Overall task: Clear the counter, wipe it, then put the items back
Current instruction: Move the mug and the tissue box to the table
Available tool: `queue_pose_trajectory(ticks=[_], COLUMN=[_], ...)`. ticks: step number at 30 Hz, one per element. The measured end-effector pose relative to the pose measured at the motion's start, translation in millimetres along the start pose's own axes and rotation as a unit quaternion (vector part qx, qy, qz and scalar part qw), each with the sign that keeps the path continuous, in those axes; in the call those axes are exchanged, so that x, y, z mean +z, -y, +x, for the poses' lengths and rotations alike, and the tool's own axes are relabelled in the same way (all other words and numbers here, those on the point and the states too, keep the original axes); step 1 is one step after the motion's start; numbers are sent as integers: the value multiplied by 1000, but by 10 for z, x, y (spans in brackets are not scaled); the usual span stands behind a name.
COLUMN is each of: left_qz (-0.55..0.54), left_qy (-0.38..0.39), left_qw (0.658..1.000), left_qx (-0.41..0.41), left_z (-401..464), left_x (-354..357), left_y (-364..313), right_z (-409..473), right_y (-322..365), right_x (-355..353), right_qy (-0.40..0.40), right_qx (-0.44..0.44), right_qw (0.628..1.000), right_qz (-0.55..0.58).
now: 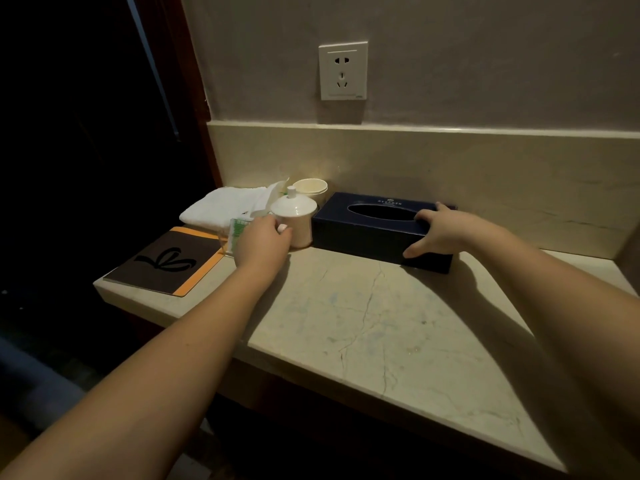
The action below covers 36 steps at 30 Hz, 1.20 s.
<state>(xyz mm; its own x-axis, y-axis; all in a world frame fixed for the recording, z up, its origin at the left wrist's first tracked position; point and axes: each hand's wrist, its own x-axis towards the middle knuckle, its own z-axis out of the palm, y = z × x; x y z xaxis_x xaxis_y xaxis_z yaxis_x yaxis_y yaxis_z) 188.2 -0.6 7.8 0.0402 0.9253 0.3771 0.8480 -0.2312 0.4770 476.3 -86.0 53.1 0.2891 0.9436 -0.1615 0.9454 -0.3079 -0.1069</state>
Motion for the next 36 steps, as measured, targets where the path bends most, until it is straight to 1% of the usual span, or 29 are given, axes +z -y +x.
queue_pose_trajectory(ticks=[3, 5, 6, 7, 8, 9, 10, 11, 12, 13, 17, 20, 23, 33, 36], left_qz=[-15, -86, -143, -219, -306, -388, -449, -487, -509, -521, -518, -507, -506, -535, -547], left_qy=[51, 88, 108, 129, 156, 178, 187, 186, 181, 176, 201, 215, 213, 190, 193], left_qw=[998, 990, 979, 956, 917, 870, 828, 799, 783, 774, 765, 769, 773, 769, 760], left_qx=[-34, -68, -102, -149, -202, -247, -280, -299, -309, -312, -325, -325, -318, -294, -295], left_z=[45, 68, 72, 66, 56, 36, 20, 8, -3, -11, -21, -35, -103, -374, -488], left_x=[-14, -36, -49, -66, -77, -92, -106, -113, -116, -119, -153, -192, -232, -386, -484], left_y=[-56, -97, -115, -137, -159, -180, -196, -202, -205, -202, -173, -161, -170, -117, -86], right_z=[3, 7, 8, 5, 2, -2, -6, -10, -13, -15, -35, -70, -125, -560, -785], right_y=[-3, 0, -3, -8, -14, -18, -20, -20, -19, -19, -31, -45, -73, -160, -173], right_x=[4, 8, 11, 14, 17, 20, 21, 21, 21, 20, 19, 19, 18, 64, 46], right_qy=[-1, -2, -3, -5, -8, -9, -9, -10, -11, -11, -11, -16, -16, -40, -47], right_qx=[0, -1, -3, -4, -6, -6, -6, -6, -7, -9, -9, -5, 2, 18, 20], right_qw=[1000, 1000, 1000, 1000, 1000, 1000, 1000, 1000, 1000, 1000, 1000, 1000, 1000, 999, 998], right_qz=[0, 2, 3, 4, 5, 7, 9, 10, 10, 10, 15, 12, 17, 27, 29])
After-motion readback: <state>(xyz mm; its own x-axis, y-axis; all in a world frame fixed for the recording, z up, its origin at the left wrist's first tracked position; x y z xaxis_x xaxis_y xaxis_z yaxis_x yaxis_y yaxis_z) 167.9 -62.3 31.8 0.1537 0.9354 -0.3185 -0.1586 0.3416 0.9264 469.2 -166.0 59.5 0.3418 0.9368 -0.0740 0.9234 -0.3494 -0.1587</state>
